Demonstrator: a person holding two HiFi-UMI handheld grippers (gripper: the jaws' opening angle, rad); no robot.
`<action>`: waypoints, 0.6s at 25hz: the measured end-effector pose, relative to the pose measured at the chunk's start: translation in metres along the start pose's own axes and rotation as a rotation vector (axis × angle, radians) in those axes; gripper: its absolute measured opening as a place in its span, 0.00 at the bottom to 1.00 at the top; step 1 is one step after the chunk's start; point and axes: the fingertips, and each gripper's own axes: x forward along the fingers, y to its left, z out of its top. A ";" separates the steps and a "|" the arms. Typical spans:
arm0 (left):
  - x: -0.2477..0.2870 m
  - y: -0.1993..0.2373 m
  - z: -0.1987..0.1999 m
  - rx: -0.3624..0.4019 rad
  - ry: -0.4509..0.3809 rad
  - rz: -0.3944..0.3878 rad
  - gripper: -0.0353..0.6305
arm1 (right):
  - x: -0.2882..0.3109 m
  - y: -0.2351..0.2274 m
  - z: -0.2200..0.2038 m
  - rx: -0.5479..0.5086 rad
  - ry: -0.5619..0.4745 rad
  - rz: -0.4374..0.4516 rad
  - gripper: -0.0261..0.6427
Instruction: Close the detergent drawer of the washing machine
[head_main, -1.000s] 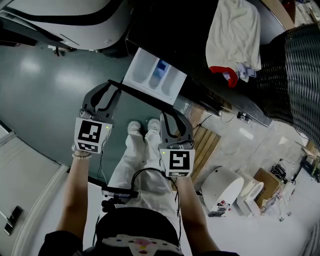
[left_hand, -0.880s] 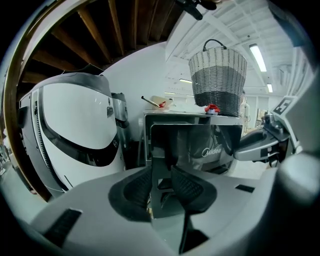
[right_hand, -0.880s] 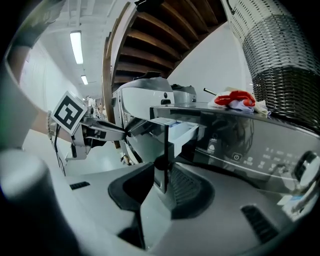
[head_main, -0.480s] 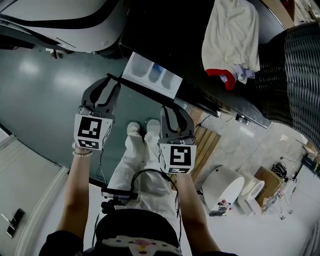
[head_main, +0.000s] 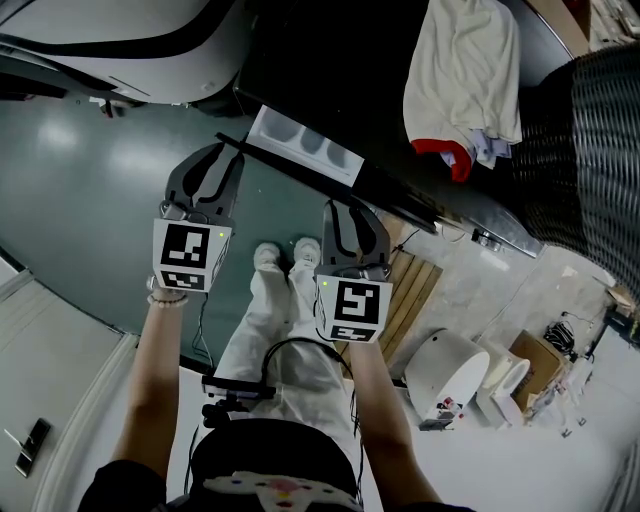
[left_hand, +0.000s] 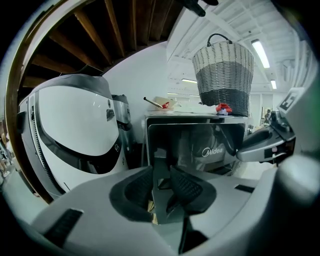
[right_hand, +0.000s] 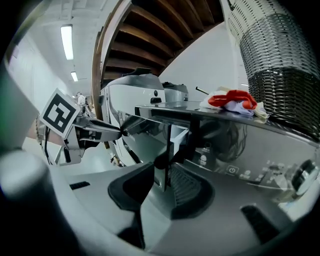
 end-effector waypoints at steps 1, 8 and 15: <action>0.002 0.000 0.001 0.000 -0.001 0.001 0.23 | 0.001 -0.001 0.001 0.001 0.001 -0.005 0.20; 0.014 0.003 0.007 -0.003 -0.002 0.012 0.23 | 0.009 -0.014 0.002 0.015 0.015 -0.054 0.20; 0.027 0.007 0.015 -0.004 0.002 0.037 0.23 | 0.017 -0.025 0.007 0.074 0.028 -0.113 0.20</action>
